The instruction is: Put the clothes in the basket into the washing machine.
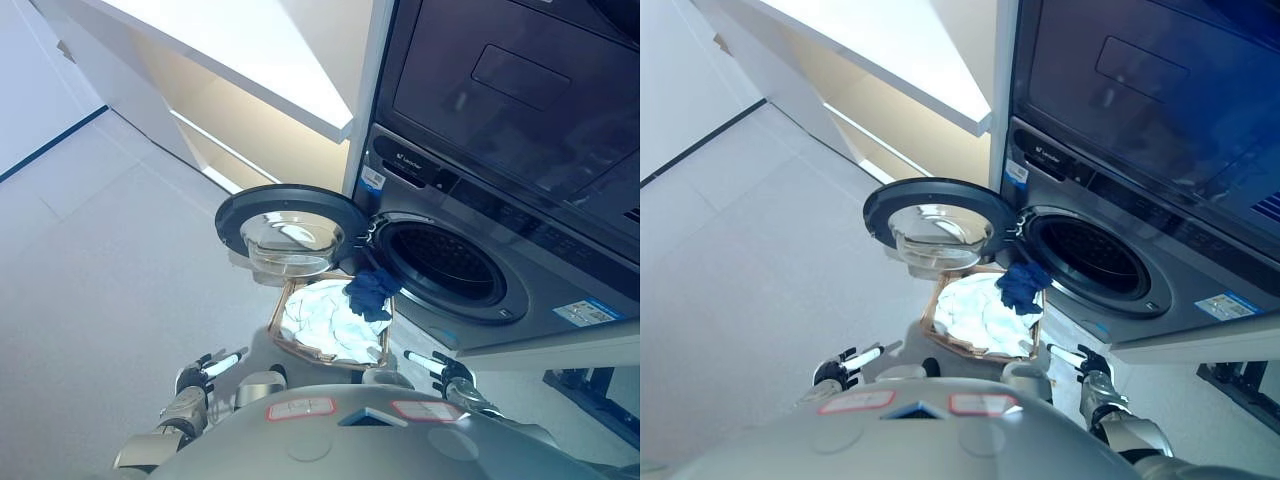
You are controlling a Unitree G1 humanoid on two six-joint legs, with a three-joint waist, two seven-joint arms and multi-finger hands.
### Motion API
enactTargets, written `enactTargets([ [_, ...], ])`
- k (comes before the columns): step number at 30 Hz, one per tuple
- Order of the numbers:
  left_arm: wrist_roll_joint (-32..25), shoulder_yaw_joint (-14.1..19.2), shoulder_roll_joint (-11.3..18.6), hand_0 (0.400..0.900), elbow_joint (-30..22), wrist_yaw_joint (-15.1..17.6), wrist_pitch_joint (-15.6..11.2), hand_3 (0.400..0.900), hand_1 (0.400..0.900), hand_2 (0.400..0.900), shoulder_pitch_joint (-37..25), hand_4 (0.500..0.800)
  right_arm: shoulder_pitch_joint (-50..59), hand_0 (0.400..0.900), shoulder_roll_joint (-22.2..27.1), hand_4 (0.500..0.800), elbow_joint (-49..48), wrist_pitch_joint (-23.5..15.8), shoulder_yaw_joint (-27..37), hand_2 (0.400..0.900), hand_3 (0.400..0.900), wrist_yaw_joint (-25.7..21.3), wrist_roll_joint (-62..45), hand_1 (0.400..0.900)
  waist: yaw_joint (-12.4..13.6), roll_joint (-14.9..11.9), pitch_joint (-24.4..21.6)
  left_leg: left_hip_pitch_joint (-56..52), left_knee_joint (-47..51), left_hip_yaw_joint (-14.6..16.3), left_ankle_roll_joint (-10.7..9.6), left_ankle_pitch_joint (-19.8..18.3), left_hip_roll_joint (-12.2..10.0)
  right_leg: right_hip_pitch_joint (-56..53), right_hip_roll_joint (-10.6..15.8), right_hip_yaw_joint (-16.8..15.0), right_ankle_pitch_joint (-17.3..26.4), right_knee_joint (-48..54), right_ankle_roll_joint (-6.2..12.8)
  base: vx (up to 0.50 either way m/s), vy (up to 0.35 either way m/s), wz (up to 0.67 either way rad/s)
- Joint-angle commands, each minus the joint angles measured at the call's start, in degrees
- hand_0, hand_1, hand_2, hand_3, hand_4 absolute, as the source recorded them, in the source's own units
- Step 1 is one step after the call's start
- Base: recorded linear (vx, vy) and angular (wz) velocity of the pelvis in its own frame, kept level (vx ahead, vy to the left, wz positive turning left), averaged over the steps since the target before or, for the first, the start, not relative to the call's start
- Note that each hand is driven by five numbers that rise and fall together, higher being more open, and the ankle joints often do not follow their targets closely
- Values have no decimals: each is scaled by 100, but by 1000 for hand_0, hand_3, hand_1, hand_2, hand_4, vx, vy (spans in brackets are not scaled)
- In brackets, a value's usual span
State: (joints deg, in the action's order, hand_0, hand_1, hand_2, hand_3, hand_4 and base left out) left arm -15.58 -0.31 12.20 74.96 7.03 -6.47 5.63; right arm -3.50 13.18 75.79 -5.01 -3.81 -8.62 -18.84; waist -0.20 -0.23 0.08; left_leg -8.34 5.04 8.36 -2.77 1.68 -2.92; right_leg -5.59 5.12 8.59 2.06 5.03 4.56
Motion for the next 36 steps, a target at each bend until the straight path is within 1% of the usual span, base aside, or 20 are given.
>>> enactTargets([
  [1, 163, 19, 89, 900, 111, 111, -161, 900, 900, 900, -390, 800, 547, 900, 136, 800, 233, -144, -153, 900, 900, -179, 103, 900, -3, -36, 34, 57, -4, 19, -59, -332, 188, -49, 61, 325, 137, -5, 322, 0, 0, 0],
  [8, 107, 53, 120, 900, 83, 108, -168, 900, 900, 900, -416, 800, 580, 900, 150, 800, 179, -142, -205, 900, 900, -186, 157, 900, -3, -40, 79, 95, -4, 3, -59, -316, 194, -13, 59, 338, 142, -8, 327, 1, 0, 1],
  [12, 209, 50, 224, 900, 7, 159, -202, 900, 900, 900, -480, 800, 781, 900, 342, 800, -76, -113, -630, 900, 900, -286, 896, 900, 38, -59, 178, 218, -4, -31, -56, -264, 203, 106, 60, 354, 157, -41, 320, -18, 0, 9],
  [13, 210, 52, 223, 900, 7, 160, -202, 900, 900, 900, -481, 800, 783, 900, 342, 800, -75, -113, -631, 900, 900, -286, 898, 900, 35, -59, 177, 221, -4, -33, -56, -263, 203, 108, 60, 355, 156, -42, 320, -46, -1, 9],
  [15, 234, 58, 308, 900, -43, 208, -221, 900, 900, 900, -566, 800, 999, 900, 512, 800, -231, -74, -909, 900, 900, -361, 1374, 900, 58, -67, 294, 351, -4, -42, -54, -212, 206, 249, 74, 361, 183, -81, 327, -134, 3, 9],
  [16, 193, 85, 440, 900, -121, 246, -257, 900, 900, 900, -685, 800, 1306, 900, 723, 800, -382, 1, -1342, 900, 900, -450, 2101, 900, 103, -53, 500, 563, -4, -49, -47, -116, 214, 501, 97, 360, 217, -181, 328, -215, 8, 9],
  [18, 140, 130, 506, 900, -137, 281, -270, 900, 900, 900, -759, 800, 1525, 900, 881, 800, -518, 53, -1595, 900, 900, -487, 2583, 900, 128, -39, 608, 746, -12, -48, -36, -41, 230, 724, 114, 371, 242, -277, 323, -146, 11, 7],
  [21, -264, 325, 576, 900, -97, 224, -286, 900, 900, 900, -873, 800, 1866, 900, 1112, 800, -741, 102, -1951, 900, 900, -473, 3124, 900, 175, -11, 792, 1015, -61, -63, -30, 37, 230, 1030, 138, 383, 253, -443, 309, -74, 4, 8],
  [23, -768, 534, 604, 900, -123, 192, -325, 900, 900, 900, -1005, 800, 2160, 900, 1227, 800, -936, 134, -2144, 900, 900, -509, 3337, 900, 201, 12, 997, 1265, -142, -87, -24, 72, 220, 1343, 170, 383, 236, -660, 286, -105, 0, 11],
  [24, -771, 539, 604, 900, -120, 190, -326, 900, 900, 900, -1011, 800, 2169, 900, 1227, 800, -935, 135, -2147, 900, 900, -508, 3337, 900, 195, 11, 988, 1290, -157, -89, -23, 68, 221, 1369, 175, 384, 228, -680, 286, -162, -3, 14],
  [25, -1241, 639, 624, 900, -222, 110, -385, 900, 900, 900, -1177, 800, 2449, 900, 1353, 800, -1172, 144, -2317, 900, 900, -527, 3452, 900, 220, 27, 1221, 1600, -417, -94, -11, 47, 205, 1668, 223, 399, 177, -958, 245, -148, -5, 11],
  [26, -1403, 681, 656, 900, -291, 88, -400, 900, 900, 900, -1233, 800, 2587, 900, 1461, 800, -1431, 135, -2416, 900, 900, -516, 3522, 900, 221, 23, 1325, 1807, -635, -101, -3, 10, 204, 1853, 253, 379, 149, -1117, 215, -176, -8, 14],
  [29, -1561, 671, 746, 900, -457, 160, -520, 900, 900, 900, -1362, 800, 2888, 900, 1648, 800, -1935, 66, -2712, 900, 900, -544, 3798, 900, 217, 30, 1529, 2376, -1204, -108, -11, -143, 197, 2360, 351, 381, 72, -1509, 164, -78, -5, 9],
  [33, -1661, 614, 725, 900, -581, 184, -589, 900, 900, 900, -1436, 800, 3235, 900, 1773, 800, -2170, -15, -2956, 900, 900, -591, 3962, 900, 222, 45, 1601, 2943, -1568, -103, -41, -214, 141, 2910, 427, 422, -14, -1846, 154, -20, -10, 12],
  [36, -1693, 546, 719, 900, -636, 245, -630, 900, 900, 900, -1505, 800, 3482, 900, 1809, 800, -2295, -44, -3075, 900, 900, -652, 4023, 900, 226, 64, 1664, 3320, -1828, -107, -54, -297, 103, 3280, 455, 392, -118, -2105, 138, -41, -8, 11],
])
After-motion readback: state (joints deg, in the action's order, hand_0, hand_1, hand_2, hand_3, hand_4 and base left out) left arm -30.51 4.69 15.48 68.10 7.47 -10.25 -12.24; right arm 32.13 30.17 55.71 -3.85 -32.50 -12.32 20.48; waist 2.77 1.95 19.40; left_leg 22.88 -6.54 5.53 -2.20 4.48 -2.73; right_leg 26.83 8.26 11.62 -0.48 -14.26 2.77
